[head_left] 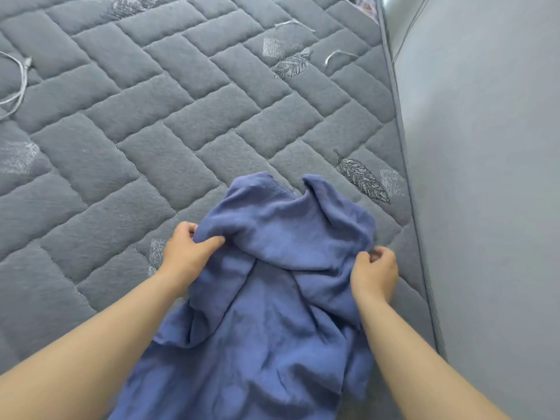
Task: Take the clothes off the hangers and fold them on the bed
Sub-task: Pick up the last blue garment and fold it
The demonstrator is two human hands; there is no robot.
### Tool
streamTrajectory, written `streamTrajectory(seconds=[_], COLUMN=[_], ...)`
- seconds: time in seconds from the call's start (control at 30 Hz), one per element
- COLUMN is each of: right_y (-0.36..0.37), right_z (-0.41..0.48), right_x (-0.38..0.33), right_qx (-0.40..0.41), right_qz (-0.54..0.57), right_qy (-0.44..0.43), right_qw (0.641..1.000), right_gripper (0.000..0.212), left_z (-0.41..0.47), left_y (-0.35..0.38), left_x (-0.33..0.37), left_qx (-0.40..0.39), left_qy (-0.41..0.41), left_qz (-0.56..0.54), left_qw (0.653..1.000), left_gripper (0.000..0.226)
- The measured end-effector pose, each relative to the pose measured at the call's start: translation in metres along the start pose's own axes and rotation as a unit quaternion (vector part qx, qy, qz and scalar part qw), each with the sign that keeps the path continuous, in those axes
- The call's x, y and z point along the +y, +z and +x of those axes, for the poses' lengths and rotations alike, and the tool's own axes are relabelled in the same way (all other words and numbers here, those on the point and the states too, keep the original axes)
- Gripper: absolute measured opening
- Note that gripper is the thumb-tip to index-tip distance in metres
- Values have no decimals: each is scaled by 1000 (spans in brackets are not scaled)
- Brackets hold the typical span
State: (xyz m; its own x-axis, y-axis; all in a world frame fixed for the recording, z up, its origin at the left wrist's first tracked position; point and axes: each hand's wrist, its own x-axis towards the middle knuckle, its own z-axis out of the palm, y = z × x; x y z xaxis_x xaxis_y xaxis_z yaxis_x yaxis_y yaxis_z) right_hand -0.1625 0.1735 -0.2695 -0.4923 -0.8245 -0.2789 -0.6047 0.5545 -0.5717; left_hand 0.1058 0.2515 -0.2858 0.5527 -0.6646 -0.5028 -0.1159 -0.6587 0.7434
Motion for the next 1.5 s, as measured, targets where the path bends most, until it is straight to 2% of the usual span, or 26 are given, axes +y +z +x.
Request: streamTrajectory(seconds=[0.07, 0.13, 0.2, 0.27, 0.33, 0.37, 0.4, 0.47, 0.5, 0.57, 0.6, 0.7, 0.77, 0.83, 0.93, 1.0, 1.17, 1.3, 1.37, 1.5], right_y=[2, 8, 18, 31, 43, 49, 54, 59, 59, 54, 50, 32, 17, 0, -29, -51, -119, -186, -222, -294], right_z=[-14, -15, -10, -2, 8, 14, 21, 36, 43, 51, 53, 56, 53, 51, 45, 36, 6, -28, -50, -100], right_x=[-4, -11, -24, -41, -62, -70, -77, -87, -89, -89, -87, -74, -69, -69, -81, -97, -148, -186, -206, -250], right_qx=[22, -41, -124, -160, -158, -155, -159, -172, -174, -158, -149, -138, -154, -159, -154, -164, -189, -203, -220, -285], right_qz=[-43, -103, -177, -207, -214, -223, -234, -262, -269, -270, -261, -175, -84, -15, 28, 25, 76, 123, 154, 222], right_qy=[-188, -336, -387, -378, -368, -363, -351, -295, -267, -248, -246, -241, -244, -229, -221, -244, -263, -245, -231, -185], right_qw=[981, 935, 896, 888, 891, 891, 893, 903, 909, 917, 922, 944, 954, 960, 963, 955, 943, 940, 935, 914], right_gripper=[34, 40, 45, 51, 59, 64, 68, 71, 62, 21, 8, 26, 31, 31, 28, 23, 14, 25, 25, 14], left_z=[-2, -3, -1, 4, 11, 15, 21, 35, 42, 57, 63, 72, 67, 58, 42, 29, -15, -69, -102, -174], left_y=[-1, 3, 7, 10, 11, 12, 14, 22, 28, 39, 44, 50, 48, 41, 20, 3, -40, -84, -106, -140], left_x=[5, 12, 18, 21, 24, 26, 28, 38, 46, 61, 66, 78, 82, 87, 100, 117, 180, 237, 261, 296], left_qx=[2, 21, 30, 33, 7, -7, -14, -11, -8, -33, -51, -91, -96, -83, -67, -75, -49, 21, 58, 45], left_qy=[16, 34, 53, 48, 31, 19, 17, 65, 103, 139, 140, 106, 84, 77, 117, 144, 175, 230, 265, 314], left_qz=[-106, -140, -83, 58, 249, 301, 306, 230, 193, 161, 168, 209, 180, 130, 136, 156, 80, 67, 62, 59], left_qw=[994, 989, 995, 997, 968, 953, 952, 971, 976, 977, 974, 968, 975, 985, 981, 974, 980, 971, 960, 946], left_gripper=[40, 53, 60, 61, 42, 34, 40, 62, 67, 66, 64, 40, 20, 13, 25, 30, 28, 16, 21, 14])
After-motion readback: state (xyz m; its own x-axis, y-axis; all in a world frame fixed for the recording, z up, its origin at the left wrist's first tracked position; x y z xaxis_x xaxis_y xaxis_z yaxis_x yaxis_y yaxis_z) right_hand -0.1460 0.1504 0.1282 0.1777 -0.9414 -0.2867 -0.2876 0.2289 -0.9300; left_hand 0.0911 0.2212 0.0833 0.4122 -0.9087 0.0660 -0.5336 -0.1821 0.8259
